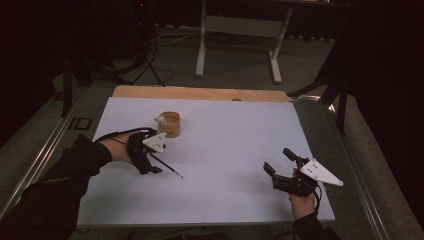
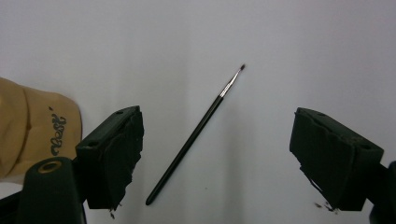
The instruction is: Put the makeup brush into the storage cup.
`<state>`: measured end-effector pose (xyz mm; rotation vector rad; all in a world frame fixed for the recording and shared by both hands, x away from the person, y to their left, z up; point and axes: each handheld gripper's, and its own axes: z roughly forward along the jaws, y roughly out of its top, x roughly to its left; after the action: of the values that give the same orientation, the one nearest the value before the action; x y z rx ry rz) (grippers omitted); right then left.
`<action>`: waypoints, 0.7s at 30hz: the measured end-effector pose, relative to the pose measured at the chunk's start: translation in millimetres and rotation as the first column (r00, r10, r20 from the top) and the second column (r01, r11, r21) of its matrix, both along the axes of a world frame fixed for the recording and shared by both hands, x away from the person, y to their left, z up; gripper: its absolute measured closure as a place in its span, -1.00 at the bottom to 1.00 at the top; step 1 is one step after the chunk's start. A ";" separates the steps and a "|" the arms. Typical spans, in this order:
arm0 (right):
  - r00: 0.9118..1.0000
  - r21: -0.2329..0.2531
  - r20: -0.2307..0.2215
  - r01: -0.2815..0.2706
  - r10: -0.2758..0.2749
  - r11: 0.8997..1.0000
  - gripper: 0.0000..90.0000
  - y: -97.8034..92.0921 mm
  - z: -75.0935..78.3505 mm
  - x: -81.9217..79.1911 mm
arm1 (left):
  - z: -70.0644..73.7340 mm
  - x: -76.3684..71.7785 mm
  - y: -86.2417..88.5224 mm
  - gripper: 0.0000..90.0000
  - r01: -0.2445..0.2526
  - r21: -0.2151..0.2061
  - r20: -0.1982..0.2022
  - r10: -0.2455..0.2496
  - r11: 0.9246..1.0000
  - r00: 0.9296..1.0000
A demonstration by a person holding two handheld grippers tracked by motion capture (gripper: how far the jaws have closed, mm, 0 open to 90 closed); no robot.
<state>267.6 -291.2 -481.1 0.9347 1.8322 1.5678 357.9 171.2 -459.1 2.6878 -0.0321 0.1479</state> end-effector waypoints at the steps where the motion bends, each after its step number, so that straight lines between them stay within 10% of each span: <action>1: 1.000 -0.002 0.000 0.001 -0.001 1.000 -0.73 0.2 0.0 -0.1 | -1.6 0.6 -1.5 -0.55 0.009 0.015 0.010 -0.009 1.000 1.000; 21: 1.000 -0.007 -0.008 -0.004 0.004 1.000 -0.73 0.9 -2.0 0.6 | -32.0 20.7 -17.8 0.29 0.159 0.172 -0.005 -0.161 0.972 0.987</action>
<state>268.2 -290.4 -483.1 0.9363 1.8451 1.5615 378.5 153.4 -491.1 2.8420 -0.2760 0.1115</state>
